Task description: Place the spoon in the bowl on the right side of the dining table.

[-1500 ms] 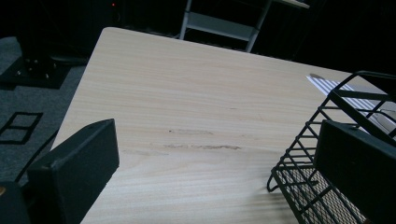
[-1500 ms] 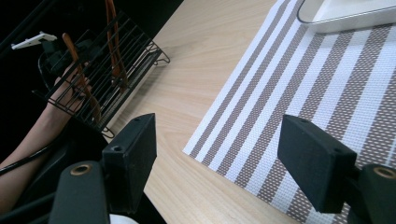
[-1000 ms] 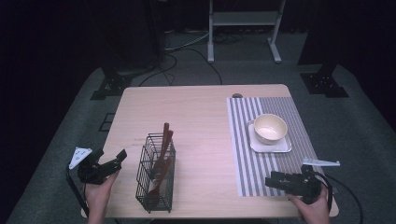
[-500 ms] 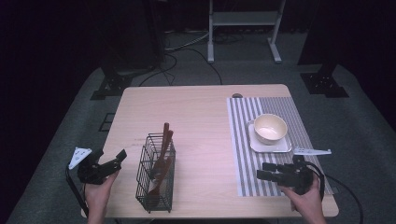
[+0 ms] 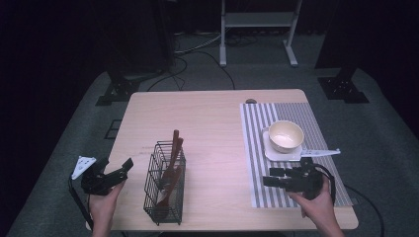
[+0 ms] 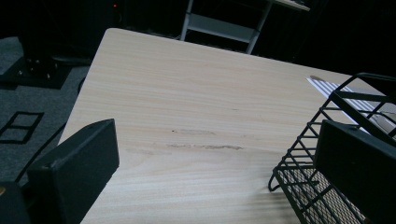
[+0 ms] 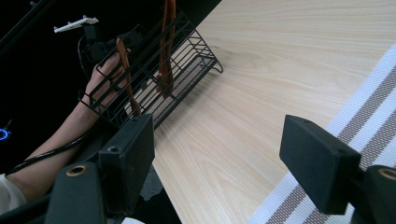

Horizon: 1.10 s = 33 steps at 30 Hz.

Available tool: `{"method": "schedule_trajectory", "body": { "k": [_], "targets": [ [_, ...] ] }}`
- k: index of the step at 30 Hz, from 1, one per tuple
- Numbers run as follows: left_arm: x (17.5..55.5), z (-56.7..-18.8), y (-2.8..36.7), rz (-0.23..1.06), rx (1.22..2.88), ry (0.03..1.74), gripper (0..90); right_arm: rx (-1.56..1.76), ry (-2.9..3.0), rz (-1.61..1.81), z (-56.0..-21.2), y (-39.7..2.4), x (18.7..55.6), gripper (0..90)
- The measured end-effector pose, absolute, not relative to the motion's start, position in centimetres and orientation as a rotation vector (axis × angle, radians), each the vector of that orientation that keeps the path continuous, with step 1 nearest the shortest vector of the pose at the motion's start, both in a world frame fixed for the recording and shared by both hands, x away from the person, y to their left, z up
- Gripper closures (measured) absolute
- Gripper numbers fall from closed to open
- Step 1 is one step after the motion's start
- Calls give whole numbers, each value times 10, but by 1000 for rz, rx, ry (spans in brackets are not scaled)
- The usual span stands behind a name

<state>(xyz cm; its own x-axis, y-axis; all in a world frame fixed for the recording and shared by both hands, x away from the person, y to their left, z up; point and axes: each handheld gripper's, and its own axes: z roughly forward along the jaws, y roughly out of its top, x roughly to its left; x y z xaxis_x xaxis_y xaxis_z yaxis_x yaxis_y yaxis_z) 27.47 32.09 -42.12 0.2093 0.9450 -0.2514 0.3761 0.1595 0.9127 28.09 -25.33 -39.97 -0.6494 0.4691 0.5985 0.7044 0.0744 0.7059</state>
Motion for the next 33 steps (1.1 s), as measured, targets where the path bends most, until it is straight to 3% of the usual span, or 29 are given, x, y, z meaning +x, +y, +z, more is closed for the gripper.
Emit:
{"method": "schedule_trajectory", "body": {
  "k": [33],
  "targets": [
    [275,-422,320,665,1412,1359,0,-1035,-2197,-1503,-373,-204,295,253]
  ]
}}
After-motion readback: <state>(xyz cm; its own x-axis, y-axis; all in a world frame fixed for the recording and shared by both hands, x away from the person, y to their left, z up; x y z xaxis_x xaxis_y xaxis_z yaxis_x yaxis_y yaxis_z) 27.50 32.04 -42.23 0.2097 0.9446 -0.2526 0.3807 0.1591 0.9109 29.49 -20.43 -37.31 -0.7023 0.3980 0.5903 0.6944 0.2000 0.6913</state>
